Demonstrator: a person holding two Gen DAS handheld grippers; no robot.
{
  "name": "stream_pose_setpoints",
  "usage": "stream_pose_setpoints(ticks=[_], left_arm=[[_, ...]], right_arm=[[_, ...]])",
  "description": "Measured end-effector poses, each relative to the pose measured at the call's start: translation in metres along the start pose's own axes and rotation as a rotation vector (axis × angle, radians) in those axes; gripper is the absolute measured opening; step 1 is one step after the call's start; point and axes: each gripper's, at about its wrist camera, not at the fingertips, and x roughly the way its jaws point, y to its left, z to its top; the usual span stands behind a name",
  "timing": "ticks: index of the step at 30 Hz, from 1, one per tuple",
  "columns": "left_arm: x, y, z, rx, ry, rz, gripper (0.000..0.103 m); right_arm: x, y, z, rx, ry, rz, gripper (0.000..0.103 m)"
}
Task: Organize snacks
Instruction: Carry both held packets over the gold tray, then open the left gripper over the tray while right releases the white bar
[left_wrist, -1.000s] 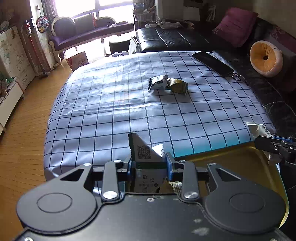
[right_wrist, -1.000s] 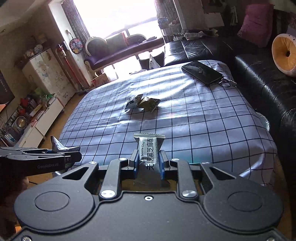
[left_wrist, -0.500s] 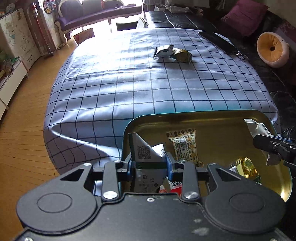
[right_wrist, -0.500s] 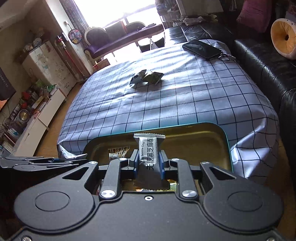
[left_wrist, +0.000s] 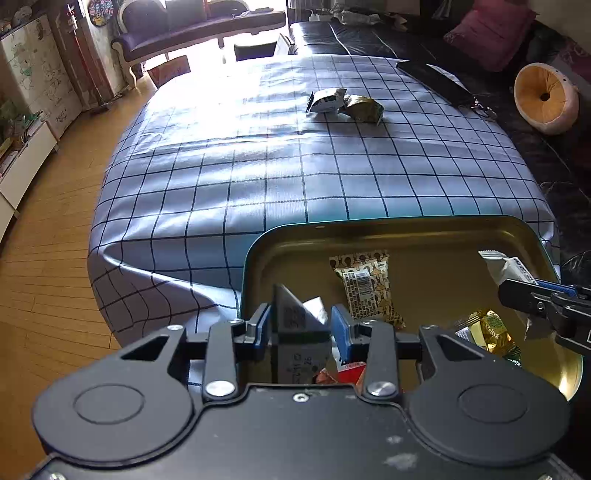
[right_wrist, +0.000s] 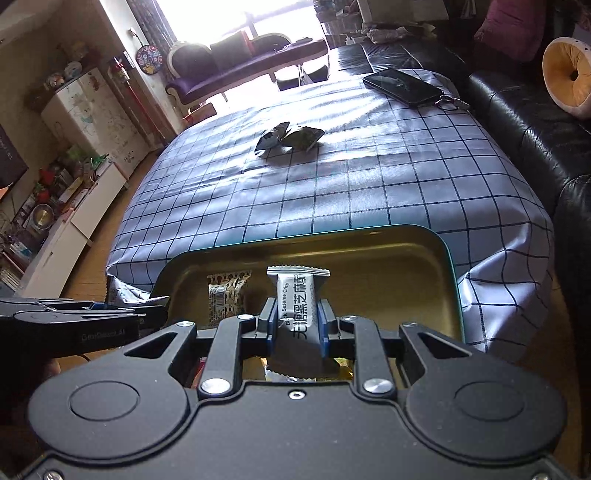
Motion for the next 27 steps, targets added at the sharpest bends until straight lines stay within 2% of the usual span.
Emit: stream_pose_setpoints(ticks=[5,8,18,27], left_arm=[[-0.001,0.0,0.001,-0.003,-0.004,0.001,0.039],[0.0,0.001,0.0,-0.005,0.004,0.0,0.039],[0.002,0.002,-0.004,-0.009,0.024,0.01,0.039],[0.004,0.003,-0.013,-0.011,0.065,0.013,0.039]], right_arm=[[0.0,0.001,0.001,-0.004,0.007,0.007,0.032],[0.001,0.002,0.001,0.0,0.014,0.017,0.037],[0.004,0.006,-0.001,-0.016,0.039,0.01,0.037],[0.009,0.013,-0.006,-0.039,0.103,-0.007,0.037]])
